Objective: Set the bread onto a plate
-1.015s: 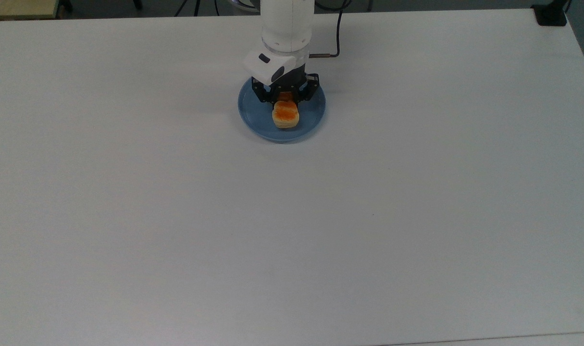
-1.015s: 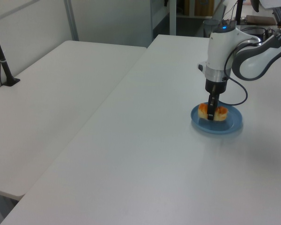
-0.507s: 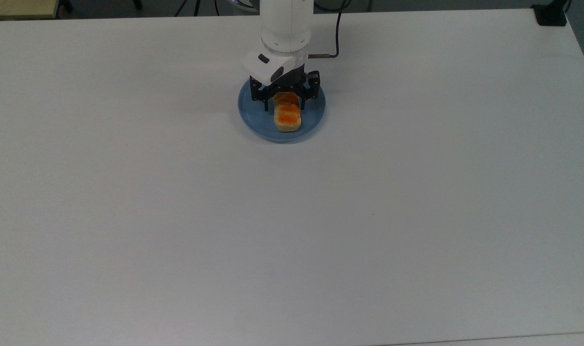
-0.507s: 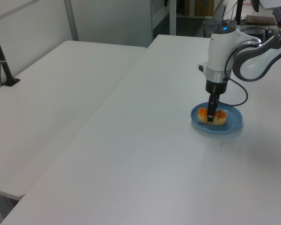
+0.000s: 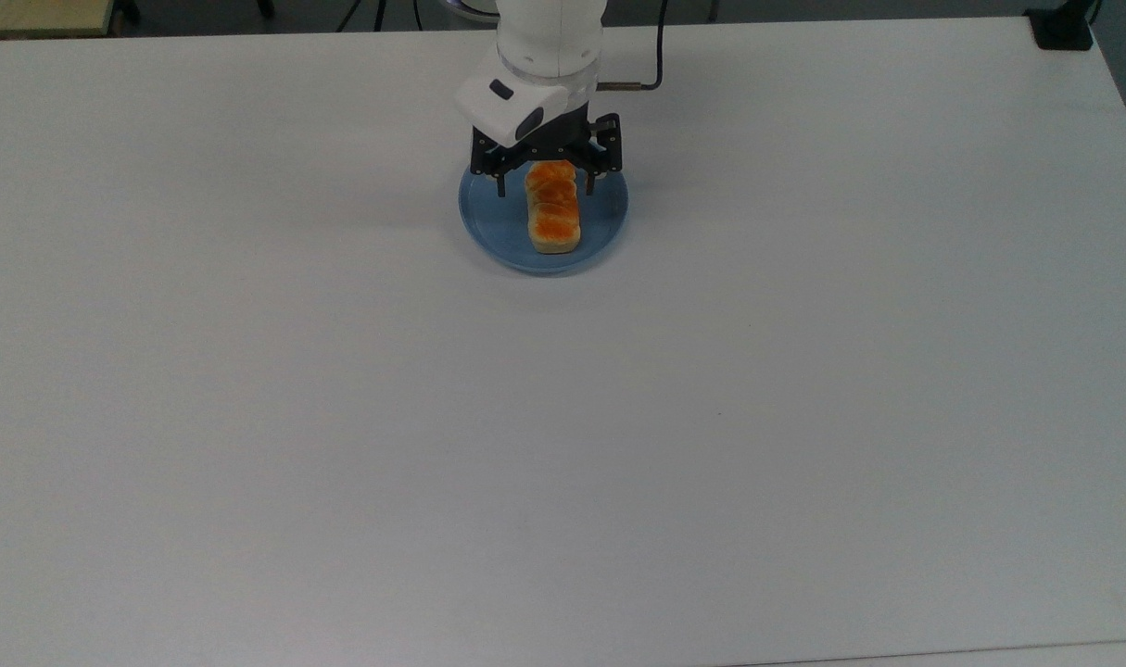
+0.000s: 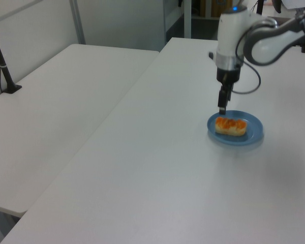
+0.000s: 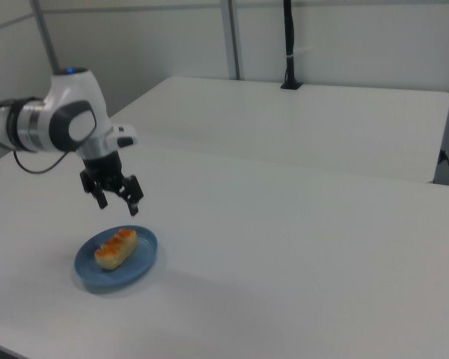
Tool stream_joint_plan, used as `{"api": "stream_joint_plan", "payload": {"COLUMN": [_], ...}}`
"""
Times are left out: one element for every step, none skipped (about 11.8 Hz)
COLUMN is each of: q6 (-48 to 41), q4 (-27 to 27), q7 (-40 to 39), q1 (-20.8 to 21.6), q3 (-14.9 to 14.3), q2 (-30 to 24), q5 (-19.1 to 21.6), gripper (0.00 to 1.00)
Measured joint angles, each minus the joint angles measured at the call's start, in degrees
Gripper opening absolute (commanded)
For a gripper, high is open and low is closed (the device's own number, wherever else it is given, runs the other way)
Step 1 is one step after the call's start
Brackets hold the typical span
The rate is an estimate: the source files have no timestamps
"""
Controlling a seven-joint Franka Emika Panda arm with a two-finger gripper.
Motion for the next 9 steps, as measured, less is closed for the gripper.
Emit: {"api": "stream_joint_plan", "payload": {"q6": [-3.9,-8.85,-13.45,-18.52,-22.82,-25.32,-26.84,-27.27,-27.28], "q4": [3.53,7.77,11.88,16.62,20.96,23.72,25.7,26.74,27.31], "q7": [0.05,0.05,0.14,0.14,0.14,0.14,0.14,0.14,0.14], "q1": [-0.01,-0.03,-0.24,-0.94,-1.69,-2.07,-2.2,-2.3,-2.65], "q3": [-0.12,-0.23,-0.33,-0.37,-0.4,-0.4,-0.41,-0.43,-0.46], "q2": [-0.23,-0.43,-0.63,-0.87,-1.07,-1.18,-1.2,-1.2,-1.21], "q5": [0.0,0.0,0.0,0.0,0.0,0.0,0.0,0.0,-0.01], "gripper": [1.0,1.0,1.0,1.0,1.0,1.0,1.0,1.0,1.0]}}
